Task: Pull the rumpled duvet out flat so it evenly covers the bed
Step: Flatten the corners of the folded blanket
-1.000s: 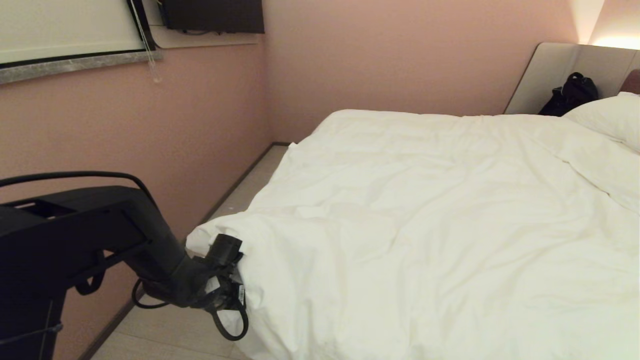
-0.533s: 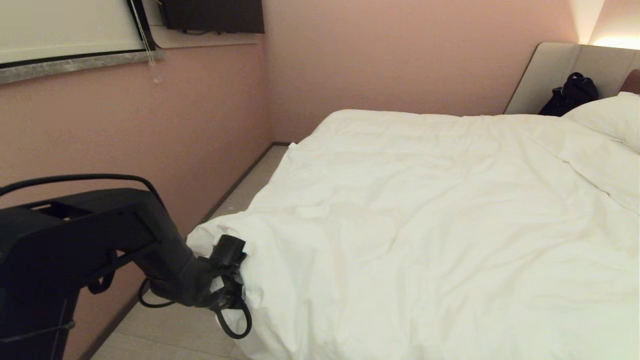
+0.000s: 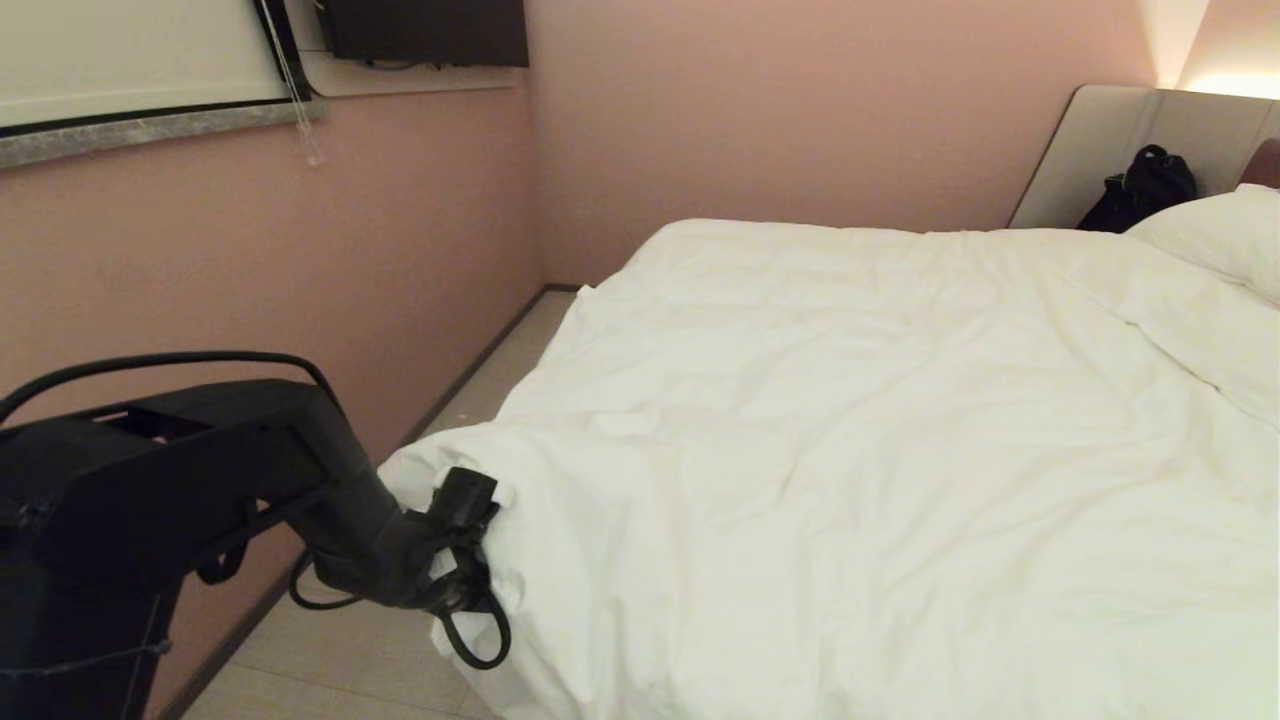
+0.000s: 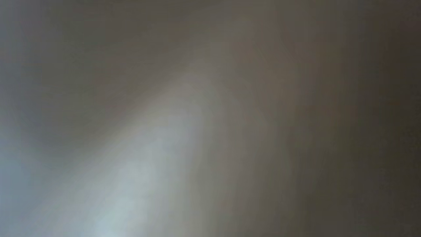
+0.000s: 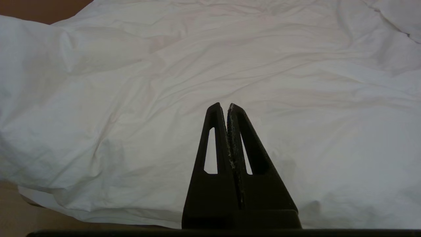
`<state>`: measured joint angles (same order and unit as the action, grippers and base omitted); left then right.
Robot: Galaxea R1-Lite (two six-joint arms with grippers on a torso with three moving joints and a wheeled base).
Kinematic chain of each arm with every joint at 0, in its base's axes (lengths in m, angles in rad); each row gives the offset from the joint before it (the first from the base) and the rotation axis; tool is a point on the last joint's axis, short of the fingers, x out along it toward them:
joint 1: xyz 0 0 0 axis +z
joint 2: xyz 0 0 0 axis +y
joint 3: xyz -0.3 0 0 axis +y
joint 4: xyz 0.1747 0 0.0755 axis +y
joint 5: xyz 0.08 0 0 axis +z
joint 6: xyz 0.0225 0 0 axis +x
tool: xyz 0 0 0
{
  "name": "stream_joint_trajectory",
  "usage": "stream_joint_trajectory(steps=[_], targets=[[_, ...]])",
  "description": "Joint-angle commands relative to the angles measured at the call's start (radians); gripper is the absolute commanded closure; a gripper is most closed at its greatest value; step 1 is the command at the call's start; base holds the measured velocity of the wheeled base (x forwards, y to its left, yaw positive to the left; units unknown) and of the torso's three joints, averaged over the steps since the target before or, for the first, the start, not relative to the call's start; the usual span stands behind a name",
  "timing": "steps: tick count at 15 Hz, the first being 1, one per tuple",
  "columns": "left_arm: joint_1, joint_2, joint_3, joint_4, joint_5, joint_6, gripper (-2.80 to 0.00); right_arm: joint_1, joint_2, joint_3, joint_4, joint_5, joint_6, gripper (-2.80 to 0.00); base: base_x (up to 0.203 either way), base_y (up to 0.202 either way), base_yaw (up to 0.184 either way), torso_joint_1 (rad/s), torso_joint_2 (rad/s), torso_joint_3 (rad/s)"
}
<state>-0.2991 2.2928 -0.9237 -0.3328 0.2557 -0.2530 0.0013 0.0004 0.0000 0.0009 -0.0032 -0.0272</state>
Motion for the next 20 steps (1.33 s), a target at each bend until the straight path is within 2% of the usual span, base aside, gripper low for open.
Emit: stream_joint_trajectory(steps=[1, 4, 5, 10, 14, 20], targets=[[0.0, 0.011, -0.004, -0.003, 0.002, -0.003, -2.8, 0.0, 0.001, 0.0, 0.0, 0.0, 0.0, 0.0, 0.0, 0.0, 0.0, 0.0, 0.0, 0.0], [0.0, 0.011, -0.009, -0.005, 0.002, -0.009, -2.8, 0.0, 0.001, 0.0, -0.001, 0.0, 0.0, 0.0, 0.0, 0.0, 0.0, 0.0, 0.0, 0.0], [0.0, 0.011, -0.01, -0.005, 0.001, -0.011, 0.0, 0.0, 0.001, 0.0, 0.001, 0.0, 0.0, 0.0, 0.0, 0.0, 0.0, 0.0, 0.0, 0.0], [0.0, -0.002, 0.003, -0.061, -0.003, -0.009, 0.0, 0.0, 0.0, 0.0, 0.001, 0.0, 0.0, 0.0, 0.0, 0.0, 0.0, 0.0, 0.0, 0.0], [0.0, -0.013, 0.006, -0.063, -0.004, -0.014, 0.0, 0.0, 0.001, 0.0, 0.001, 0.0, 0.0, 0.0, 0.0, 0.0, 0.0, 0.0, 0.0, 0.0], [0.0, -0.124, 0.066, -0.06, -0.007, -0.017, 0.0, 0.0, 0.001, 0.0, 0.001, 0.0, 0.0, 0.0, 0.0, 0.0, 0.0, 0.0, 0.0, 0.0]])
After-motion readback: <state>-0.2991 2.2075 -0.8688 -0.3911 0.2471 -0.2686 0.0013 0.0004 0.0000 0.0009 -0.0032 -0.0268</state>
